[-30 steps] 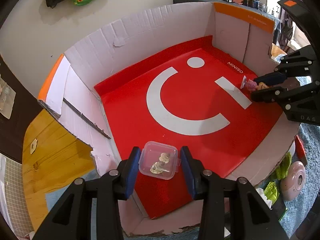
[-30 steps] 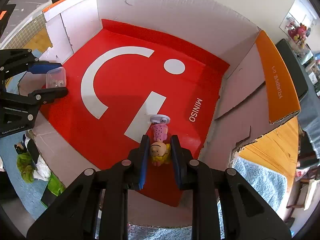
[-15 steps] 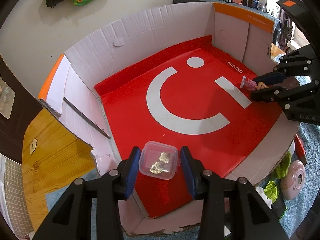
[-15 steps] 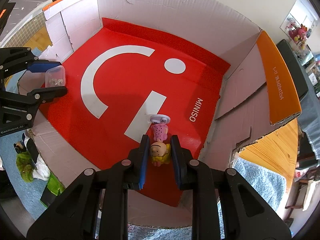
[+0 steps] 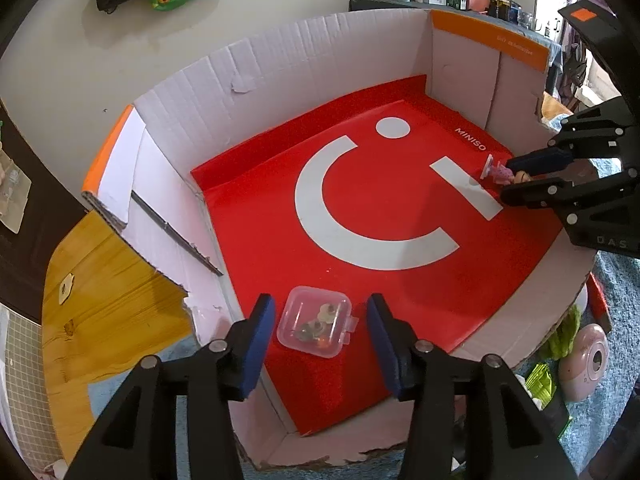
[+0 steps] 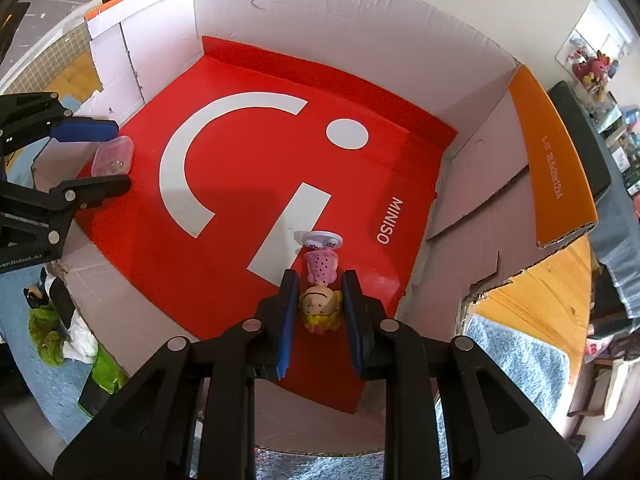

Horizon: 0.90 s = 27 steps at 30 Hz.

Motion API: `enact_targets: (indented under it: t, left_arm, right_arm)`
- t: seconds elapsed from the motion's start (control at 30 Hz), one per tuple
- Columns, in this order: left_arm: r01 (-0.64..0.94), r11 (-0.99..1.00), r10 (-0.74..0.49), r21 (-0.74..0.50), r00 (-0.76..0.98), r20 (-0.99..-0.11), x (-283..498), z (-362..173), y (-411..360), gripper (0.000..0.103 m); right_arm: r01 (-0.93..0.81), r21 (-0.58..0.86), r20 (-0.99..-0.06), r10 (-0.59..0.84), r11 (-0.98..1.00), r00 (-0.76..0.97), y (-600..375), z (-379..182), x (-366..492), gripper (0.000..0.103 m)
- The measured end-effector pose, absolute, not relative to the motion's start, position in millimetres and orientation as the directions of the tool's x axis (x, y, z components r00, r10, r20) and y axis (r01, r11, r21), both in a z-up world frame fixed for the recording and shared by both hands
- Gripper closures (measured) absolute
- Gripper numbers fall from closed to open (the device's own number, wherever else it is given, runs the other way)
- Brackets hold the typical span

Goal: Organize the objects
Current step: 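Lower the doll into the box and open the right tool while the left tool releases the plastic box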

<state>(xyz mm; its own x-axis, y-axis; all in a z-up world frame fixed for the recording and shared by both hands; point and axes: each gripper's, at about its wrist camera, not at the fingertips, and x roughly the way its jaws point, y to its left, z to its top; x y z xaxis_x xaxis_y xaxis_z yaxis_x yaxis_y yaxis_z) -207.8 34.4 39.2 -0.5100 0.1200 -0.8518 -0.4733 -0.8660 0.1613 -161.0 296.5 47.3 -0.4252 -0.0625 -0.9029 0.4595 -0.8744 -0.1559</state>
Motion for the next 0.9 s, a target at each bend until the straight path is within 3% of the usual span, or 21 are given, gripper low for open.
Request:
enact_targets:
  t: [0.13,0.37,0.9]
  left_arm:
    - [-0.470,-0.869,0.124,0.155,-0.510,-0.851,-208,40,34,0.052]
    - [-0.484,-0.867,0.161,0.123,-0.504,-0.849,-202,44,35,0.032]
    - [-0.467,-0.880,0.201,0.088,-0.535,-0.821,-189,61,30,0.032]
  right_arm:
    - [0.458,-0.153,-0.902,-0.066,-0.876,-0.427,305,50,-158,0.082]
    - [0.450,-0.139,-0.899,-0.078,-0.882,-0.430,325,57,-154,0.081]
    - [0.424,-0.095,-0.888,-0.116,-0.901,-0.446,379,76,-147,0.080]
